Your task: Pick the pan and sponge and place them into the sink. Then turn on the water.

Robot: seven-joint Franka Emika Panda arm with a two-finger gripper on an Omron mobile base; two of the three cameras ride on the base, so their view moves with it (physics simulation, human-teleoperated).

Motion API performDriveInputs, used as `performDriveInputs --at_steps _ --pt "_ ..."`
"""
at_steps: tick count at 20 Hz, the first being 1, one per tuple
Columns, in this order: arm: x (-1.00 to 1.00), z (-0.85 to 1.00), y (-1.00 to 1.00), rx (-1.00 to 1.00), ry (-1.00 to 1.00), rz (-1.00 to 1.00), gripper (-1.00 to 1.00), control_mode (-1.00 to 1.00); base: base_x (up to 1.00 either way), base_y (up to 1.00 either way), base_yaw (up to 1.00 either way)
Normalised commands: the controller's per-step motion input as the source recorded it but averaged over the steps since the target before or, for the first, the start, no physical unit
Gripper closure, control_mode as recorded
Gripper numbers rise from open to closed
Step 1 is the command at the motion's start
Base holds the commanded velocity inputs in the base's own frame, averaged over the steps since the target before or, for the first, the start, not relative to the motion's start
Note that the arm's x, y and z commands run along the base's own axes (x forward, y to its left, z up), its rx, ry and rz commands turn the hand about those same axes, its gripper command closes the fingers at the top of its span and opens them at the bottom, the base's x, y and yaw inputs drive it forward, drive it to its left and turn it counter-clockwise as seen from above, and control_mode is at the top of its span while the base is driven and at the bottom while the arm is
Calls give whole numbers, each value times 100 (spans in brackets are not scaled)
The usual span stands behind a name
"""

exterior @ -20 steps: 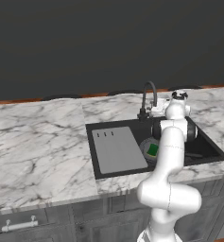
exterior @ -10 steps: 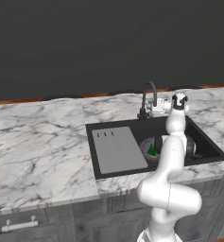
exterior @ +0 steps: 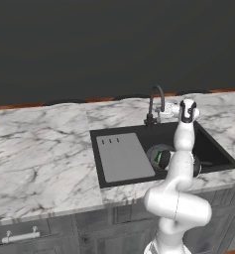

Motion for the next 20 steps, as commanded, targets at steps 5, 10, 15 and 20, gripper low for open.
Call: performDriveInputs --at_steps 5,10,15,20 --pt "0 0 -23 0 13 -13 100 -100 0 0 0" --pt "0 0 -33 0 13 -12 100 -100 0 0 0" --pt "0 -12 -42 0 8 -10 100 -100 0 0 0" --pt "0 -22 -63 0 4 -8 100 -100 0 0 0"
